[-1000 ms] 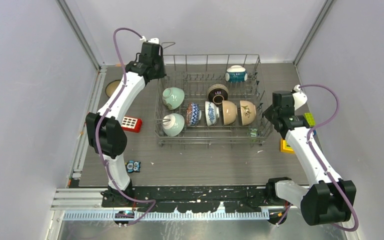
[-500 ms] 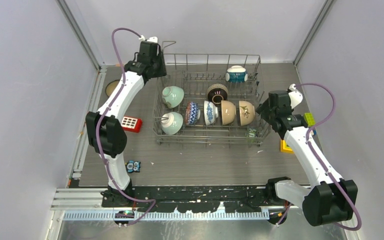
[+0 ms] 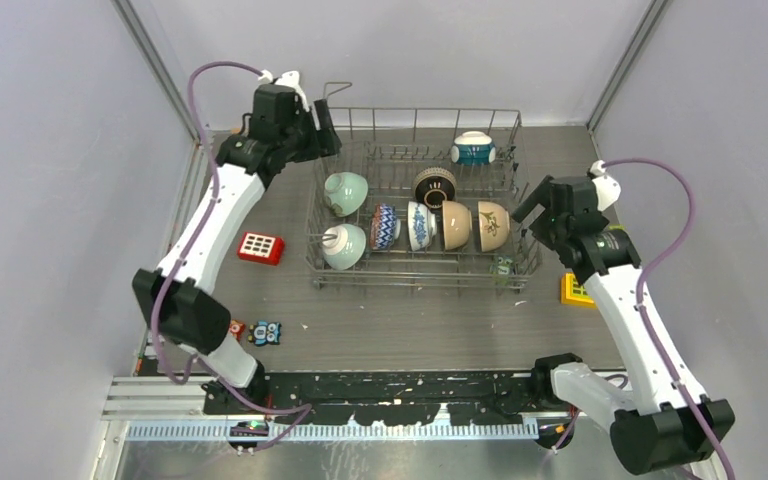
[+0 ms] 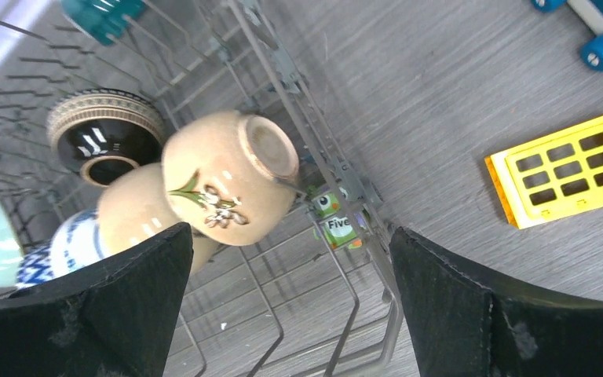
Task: Unload the bowls from the dish rack
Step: Adjust the dish rack at the center of the board, then pick up the bowl from the dish rack.
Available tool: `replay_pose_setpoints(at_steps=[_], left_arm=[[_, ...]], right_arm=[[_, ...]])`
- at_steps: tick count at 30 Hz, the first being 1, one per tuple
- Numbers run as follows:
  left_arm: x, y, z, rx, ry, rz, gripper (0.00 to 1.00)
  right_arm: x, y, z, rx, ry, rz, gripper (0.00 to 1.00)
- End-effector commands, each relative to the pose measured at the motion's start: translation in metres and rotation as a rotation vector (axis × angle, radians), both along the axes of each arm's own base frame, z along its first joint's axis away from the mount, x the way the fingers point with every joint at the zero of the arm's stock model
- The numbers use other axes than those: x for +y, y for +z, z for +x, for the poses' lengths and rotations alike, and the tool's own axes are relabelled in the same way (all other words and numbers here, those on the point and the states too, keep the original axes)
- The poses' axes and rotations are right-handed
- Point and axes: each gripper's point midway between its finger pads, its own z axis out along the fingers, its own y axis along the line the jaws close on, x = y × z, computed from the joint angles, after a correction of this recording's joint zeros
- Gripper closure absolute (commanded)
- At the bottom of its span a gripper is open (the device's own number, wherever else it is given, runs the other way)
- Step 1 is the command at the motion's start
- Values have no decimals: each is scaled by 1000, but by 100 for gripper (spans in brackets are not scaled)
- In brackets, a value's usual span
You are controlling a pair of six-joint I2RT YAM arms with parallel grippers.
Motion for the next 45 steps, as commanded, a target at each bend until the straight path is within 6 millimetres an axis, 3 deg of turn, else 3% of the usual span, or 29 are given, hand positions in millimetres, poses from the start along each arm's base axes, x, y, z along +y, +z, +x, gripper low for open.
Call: replay_pose_setpoints(at_steps=[1,5,7,9,15,18,22,27,36,45], left_arm=[[1,58,-39,-125,-36,-95,29],[2,72,-76,-203,-68,-179,29],[7,77,-99,-237,-76,-210,29],[12,69,-115,-231,-76,-215,29],[26,36,-156,-135,-71,-179,29],[30,25,-171,-115,-72,-190,28],[37,16,-187,-101,-55,-190,28],[45,6,-200,-89,-23,-193,28],[48,-11,-208,-69,28,-252,28],[44,-18,-211,-47,13,-266,28]], right_arm=[[0,62,-7,-145,31,-20,1],[42,98,-6,-257,239,69,5],[80,116,-4,-327,401,158,6],[116,129,-6,-363,542,245,7],[213,131,-13,-324,818,322,7],[242,120,-1,-321,832,378,7],[271,109,18,-251,839,463,7],[302,78,32,-66,818,565,10],[324,19,45,115,749,478,13],[338,-17,43,242,744,487,13]])
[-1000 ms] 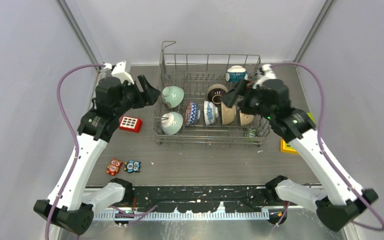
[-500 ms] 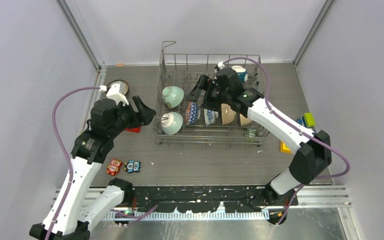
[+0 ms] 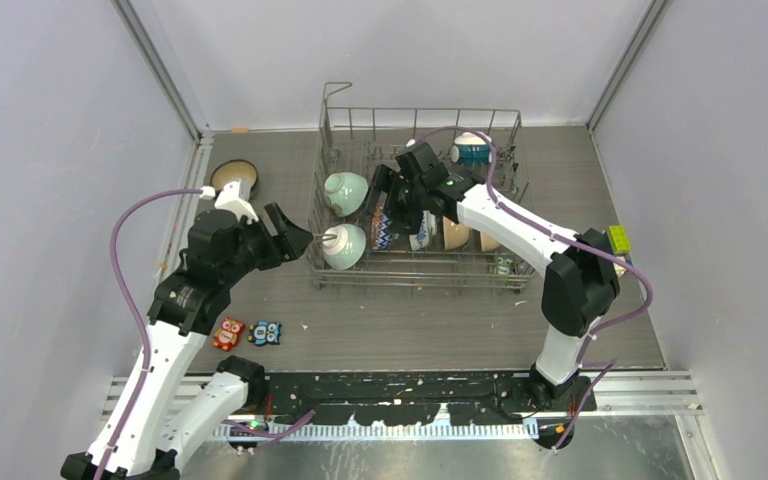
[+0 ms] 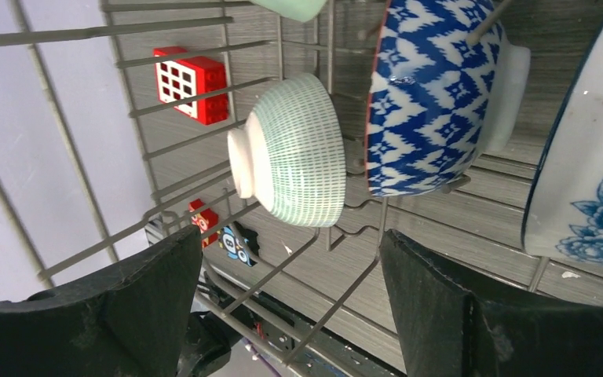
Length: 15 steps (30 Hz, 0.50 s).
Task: Unload the bowls from the dish rack
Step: Pick up the bowl from the dish rack.
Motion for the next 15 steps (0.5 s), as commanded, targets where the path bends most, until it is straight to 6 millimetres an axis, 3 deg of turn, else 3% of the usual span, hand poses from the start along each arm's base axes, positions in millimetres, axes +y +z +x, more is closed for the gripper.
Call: replay_pose_setpoints(at_steps=[1,15], left_arm=[[-4,6,-1,-21,-7,-32,28],[-6,0,0,-3,-2,-54,28]], right_arm=[[10,3,-2,42,0,31,12],[36,-26,-18,145,7,100,16]])
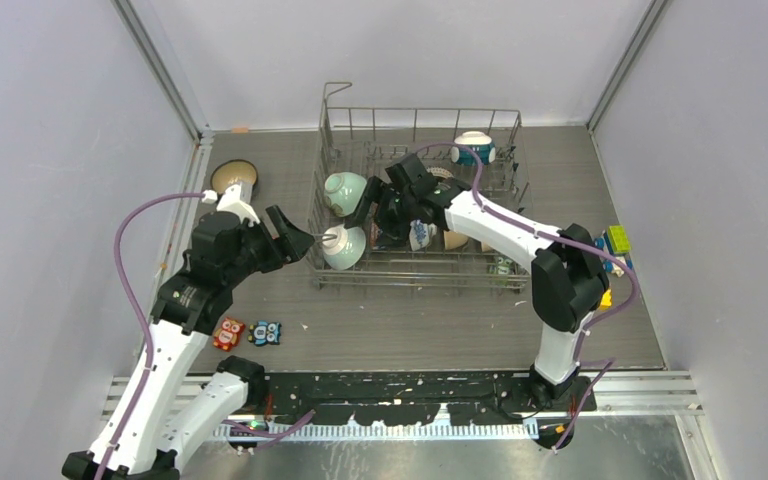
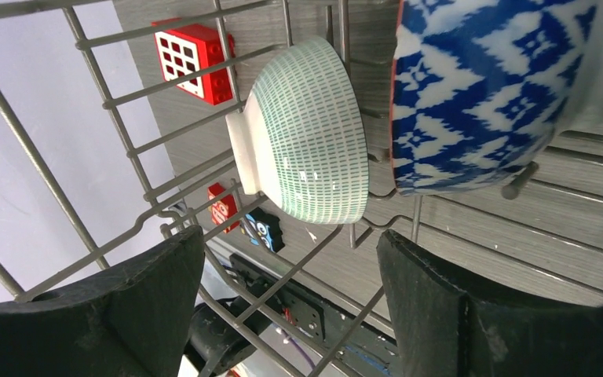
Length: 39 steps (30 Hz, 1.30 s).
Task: Unload the bowls from the dish rack
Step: Pick up the bowl from the dish rack.
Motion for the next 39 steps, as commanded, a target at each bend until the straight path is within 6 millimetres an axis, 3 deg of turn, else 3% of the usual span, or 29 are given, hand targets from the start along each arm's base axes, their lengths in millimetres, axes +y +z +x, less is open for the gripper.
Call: replay_pose_setpoints(at_steps=[1,18,30,39], left_arm=[[-5,9,2,-37,-11,-32,28],[-7,5,3,-24,-11,-41,28],[-6,4,2,-24,-11,-45,29],[-5,1,1,-20,-7,-39,29]], right_arm=[[11,-2,-4,16,15,36,16],[23,-30,-9,54,34,21,15],[33,-33,-8,29,-2,77,24],[38,-19,-4,-62,-31,178,32]])
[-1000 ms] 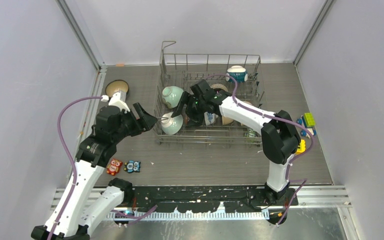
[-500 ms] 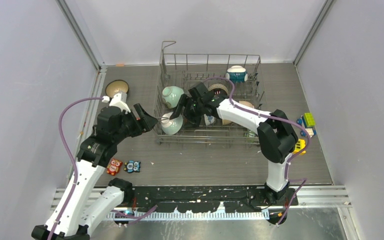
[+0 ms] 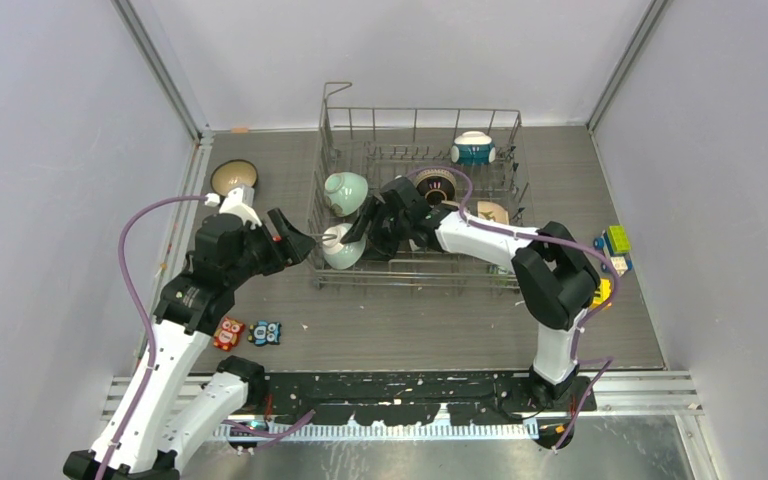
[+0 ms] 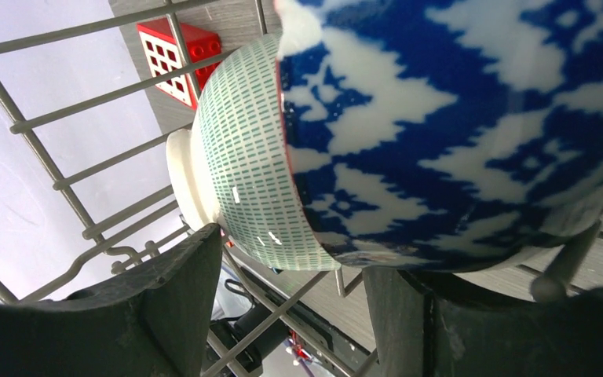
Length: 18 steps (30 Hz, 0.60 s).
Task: Unload the bowls from the dish rack
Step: Pick up the bowl from the dish rack.
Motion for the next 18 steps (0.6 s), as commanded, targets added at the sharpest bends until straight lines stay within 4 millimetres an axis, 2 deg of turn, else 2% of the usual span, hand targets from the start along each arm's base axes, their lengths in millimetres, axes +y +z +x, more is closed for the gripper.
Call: replay_pose_setpoints(at_steps=[1,9,18], left_arm=[[-4,11,2,-45,-9,-27,29],[-2,9,1,-42,-7,-22,29],[-2,8,1,-40,-6,-19,29]], right_arm=[[13,32,7,-110,-18,114,33],[14,55,6,-174,-21,174,38],[7,62,6,-210,-40,181,37]])
